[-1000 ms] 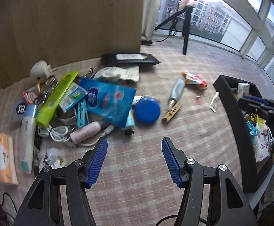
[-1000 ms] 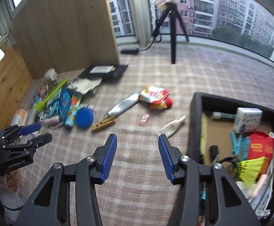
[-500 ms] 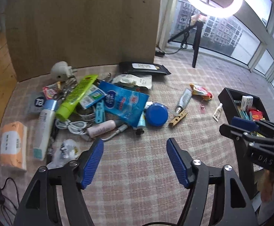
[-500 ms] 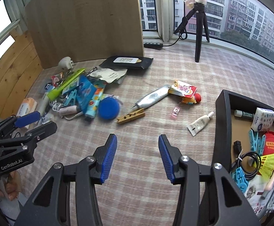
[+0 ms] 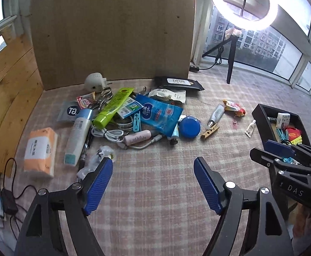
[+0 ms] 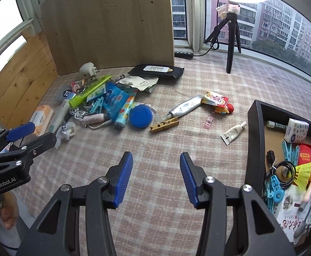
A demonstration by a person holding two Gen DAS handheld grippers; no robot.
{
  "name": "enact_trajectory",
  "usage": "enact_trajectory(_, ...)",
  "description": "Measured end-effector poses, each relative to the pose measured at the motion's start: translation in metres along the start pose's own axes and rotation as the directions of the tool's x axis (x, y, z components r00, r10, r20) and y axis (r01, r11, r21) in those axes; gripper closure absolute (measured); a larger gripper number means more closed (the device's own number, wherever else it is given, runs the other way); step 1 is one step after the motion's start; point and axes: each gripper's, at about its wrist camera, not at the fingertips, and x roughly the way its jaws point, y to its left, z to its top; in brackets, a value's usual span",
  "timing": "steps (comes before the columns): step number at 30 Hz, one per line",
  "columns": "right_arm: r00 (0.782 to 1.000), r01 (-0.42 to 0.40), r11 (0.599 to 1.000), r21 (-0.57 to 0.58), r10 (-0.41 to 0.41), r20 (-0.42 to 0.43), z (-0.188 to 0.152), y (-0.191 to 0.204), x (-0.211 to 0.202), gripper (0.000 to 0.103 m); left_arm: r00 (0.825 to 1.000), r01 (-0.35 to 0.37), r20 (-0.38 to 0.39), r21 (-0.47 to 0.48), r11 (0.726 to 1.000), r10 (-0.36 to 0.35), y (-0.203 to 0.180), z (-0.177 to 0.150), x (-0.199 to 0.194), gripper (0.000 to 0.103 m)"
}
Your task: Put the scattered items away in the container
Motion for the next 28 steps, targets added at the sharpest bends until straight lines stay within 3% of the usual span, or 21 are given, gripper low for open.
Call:
enact_trajectory(14, 1.0, -0.019, 1.0, -0.012, 0.02, 0.024, -0.021, 0.011, -0.023, 0.058, 0.999, -0.029, 0.02, -0.047, 0.998, 0.03, 0.009, -0.019, -0.036, 0.024)
enact_trajectory(28, 0.999, -0.028, 1.0, -0.009, 0.028, 0.033, -0.034, 0.021, -0.034, 0.057, 0.999, -0.004, 0.052, -0.031, 1.0, 0.005, 0.007, -0.03, -0.055, 0.024)
